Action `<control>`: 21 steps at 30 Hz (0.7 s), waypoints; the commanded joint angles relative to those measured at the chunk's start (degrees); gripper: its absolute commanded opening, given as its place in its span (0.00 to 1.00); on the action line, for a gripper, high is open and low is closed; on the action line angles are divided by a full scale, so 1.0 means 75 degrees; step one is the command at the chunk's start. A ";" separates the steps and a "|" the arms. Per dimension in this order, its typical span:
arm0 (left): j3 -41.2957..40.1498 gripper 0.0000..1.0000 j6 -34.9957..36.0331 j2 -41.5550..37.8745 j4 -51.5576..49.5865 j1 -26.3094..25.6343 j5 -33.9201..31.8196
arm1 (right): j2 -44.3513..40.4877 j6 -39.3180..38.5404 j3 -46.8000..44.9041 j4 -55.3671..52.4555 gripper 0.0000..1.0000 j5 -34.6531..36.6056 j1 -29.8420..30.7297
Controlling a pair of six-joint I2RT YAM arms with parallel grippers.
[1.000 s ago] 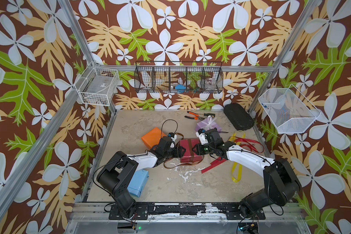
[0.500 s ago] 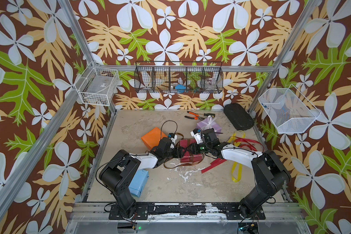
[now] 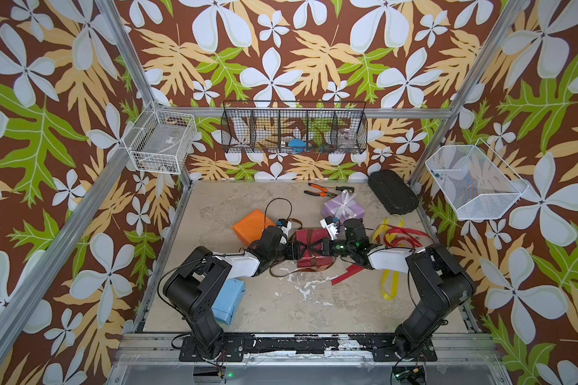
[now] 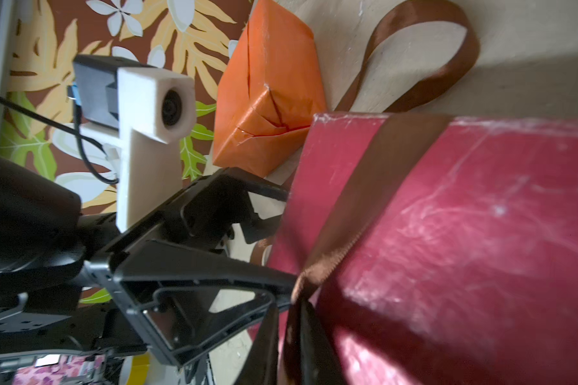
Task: Untie the ribbon bows on the gift boxes
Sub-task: Pull the ribbon from the gift box.
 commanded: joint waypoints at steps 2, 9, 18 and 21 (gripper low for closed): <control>-0.0039 0.76 0.0189 0.0041 -0.0926 -0.0013 -0.0107 | 0.0354 0.0720 -0.0006 0.1068 0.27 -0.0755 -0.0005; -0.0108 0.76 0.0203 -0.0017 -0.0940 -0.0011 -0.0100 | 0.0714 0.1562 -0.0035 0.2351 0.26 -0.0864 -0.0097; -0.0134 0.77 0.0218 -0.0041 -0.0959 -0.0010 -0.0106 | 0.0970 0.2943 -0.0501 0.4666 0.06 -0.1014 -0.0241; -0.0145 0.77 0.0212 -0.0051 -0.0963 -0.0011 -0.0100 | 0.1043 0.3312 -0.0580 0.5314 0.00 -0.1017 -0.0253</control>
